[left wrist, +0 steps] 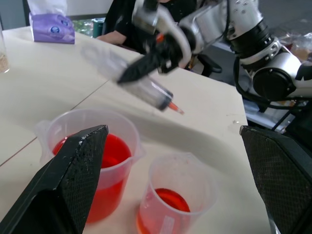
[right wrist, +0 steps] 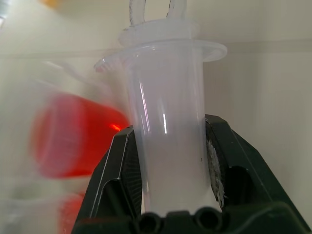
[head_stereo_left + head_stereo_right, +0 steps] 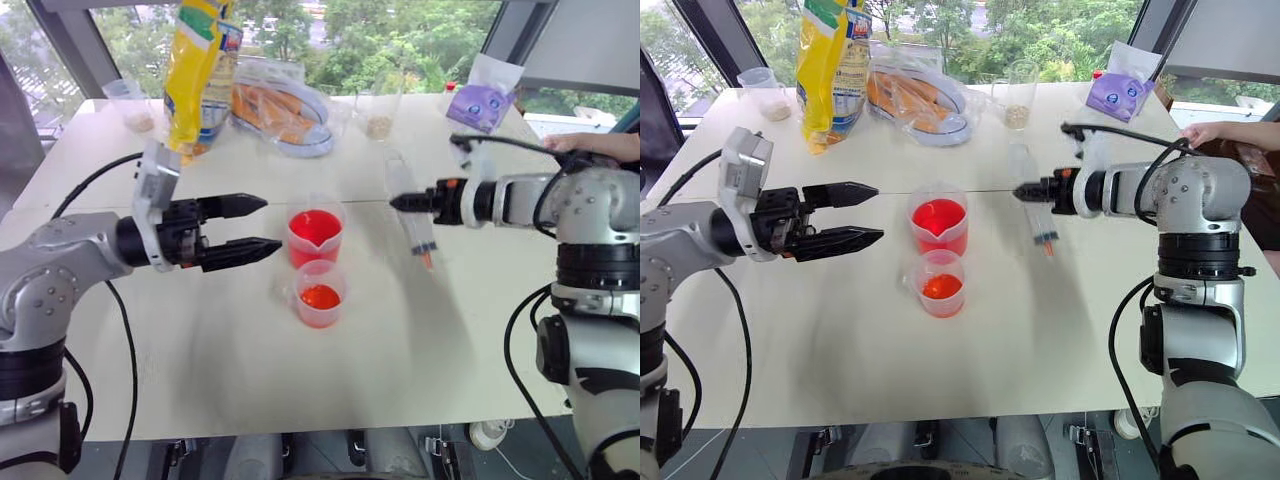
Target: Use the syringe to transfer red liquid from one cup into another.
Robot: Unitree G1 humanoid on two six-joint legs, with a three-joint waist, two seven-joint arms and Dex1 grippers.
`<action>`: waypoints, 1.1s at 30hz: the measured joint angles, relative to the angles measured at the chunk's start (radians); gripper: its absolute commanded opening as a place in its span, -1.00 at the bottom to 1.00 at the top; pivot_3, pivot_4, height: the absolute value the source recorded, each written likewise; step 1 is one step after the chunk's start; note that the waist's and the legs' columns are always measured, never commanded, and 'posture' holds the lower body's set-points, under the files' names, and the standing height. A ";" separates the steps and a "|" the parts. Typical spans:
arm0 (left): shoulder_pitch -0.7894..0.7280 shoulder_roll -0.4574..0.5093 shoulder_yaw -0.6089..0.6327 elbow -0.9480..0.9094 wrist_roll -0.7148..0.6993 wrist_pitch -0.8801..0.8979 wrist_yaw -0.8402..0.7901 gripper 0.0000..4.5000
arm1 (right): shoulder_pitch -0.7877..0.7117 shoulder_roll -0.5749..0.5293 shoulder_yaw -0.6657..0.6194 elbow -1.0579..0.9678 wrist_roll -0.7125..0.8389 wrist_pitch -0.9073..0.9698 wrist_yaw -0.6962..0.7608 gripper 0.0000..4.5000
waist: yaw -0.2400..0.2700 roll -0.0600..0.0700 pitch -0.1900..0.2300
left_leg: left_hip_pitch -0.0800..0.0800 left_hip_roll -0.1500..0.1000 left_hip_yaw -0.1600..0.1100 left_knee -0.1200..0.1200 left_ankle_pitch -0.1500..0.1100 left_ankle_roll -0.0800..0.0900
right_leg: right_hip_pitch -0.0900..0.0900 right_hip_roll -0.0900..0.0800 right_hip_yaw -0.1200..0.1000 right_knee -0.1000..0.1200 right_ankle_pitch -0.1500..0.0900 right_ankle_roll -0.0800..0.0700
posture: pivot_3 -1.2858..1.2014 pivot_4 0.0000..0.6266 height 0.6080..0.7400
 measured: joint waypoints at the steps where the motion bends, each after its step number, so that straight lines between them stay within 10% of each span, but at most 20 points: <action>1: 0.001 -0.004 0.000 -0.002 0.000 -0.004 0.005 0.98 | 0.002 -0.004 0.013 0.016 -0.029 0.018 -0.017 -0.38 | 0.001 0.000 0.000 | 0.000 0.000 0.000 0.000 0.000 0.000 | 0.000 0.000 0.000 0.000 0.000 0.000 | 0.03 -0.52 1.00; 12: 0.024 -0.012 -0.019 -0.029 0.001 -0.009 0.041 0.98 | 0.075 0.014 0.030 0.088 -0.178 0.052 -0.017 -0.38 | 0.000 0.000 0.000 | 0.000 0.000 0.000 0.000 0.000 0.000 | 0.000 0.002 0.000 0.000 0.002 0.003 | 0.03 -0.52 1.00; 13: 0.024 -0.012 -0.019 -0.029 0.000 -0.009 0.043 1.00 | 0.076 0.017 0.029 0.087 -0.183 0.047 -0.013 0.08 | 0.000 0.000 0.000 | 0.000 0.000 0.000 0.000 0.000 0.000 | 0.000 0.002 0.000 0.000 0.001 0.003 | 0.03 -0.52 1.00; 18: 0.030 -0.005 -0.018 -0.031 -0.016 -0.003 0.047 1.00 | 0.081 0.017 0.029 0.058 -0.189 0.044 0.026 0.98 | 0.001 0.000 0.000 | 0.000 0.000 0.000 0.001 0.000 0.000 | 0.001 0.002 0.000 0.000 0.001 0.003 | 0.03 -0.52 1.00; 27: 0.068 0.069 -0.014 -0.034 -0.022 -0.003 -0.003 1.00 | 0.096 -0.175 0.103 -0.120 -0.181 -0.031 0.218 0.98 | 0.002 0.000 0.000 | 0.000 0.000 0.000 0.000 0.000 0.001 | 0.000 0.002 0.000 -0.001 0.001 0.004 | 0.03 -0.52 1.00; 33: 0.134 0.151 0.023 -0.031 0.007 -0.024 -0.055 1.00 | 0.144 -0.423 0.107 -0.396 -0.088 -0.269 0.604 0.98 | 0.004 0.002 0.002 | 0.000 0.000 -0.001 -0.001 -0.001 0.001 | -0.001 0.003 0.000 -0.001 0.000 0.005 | 0.03 -0.52 1.00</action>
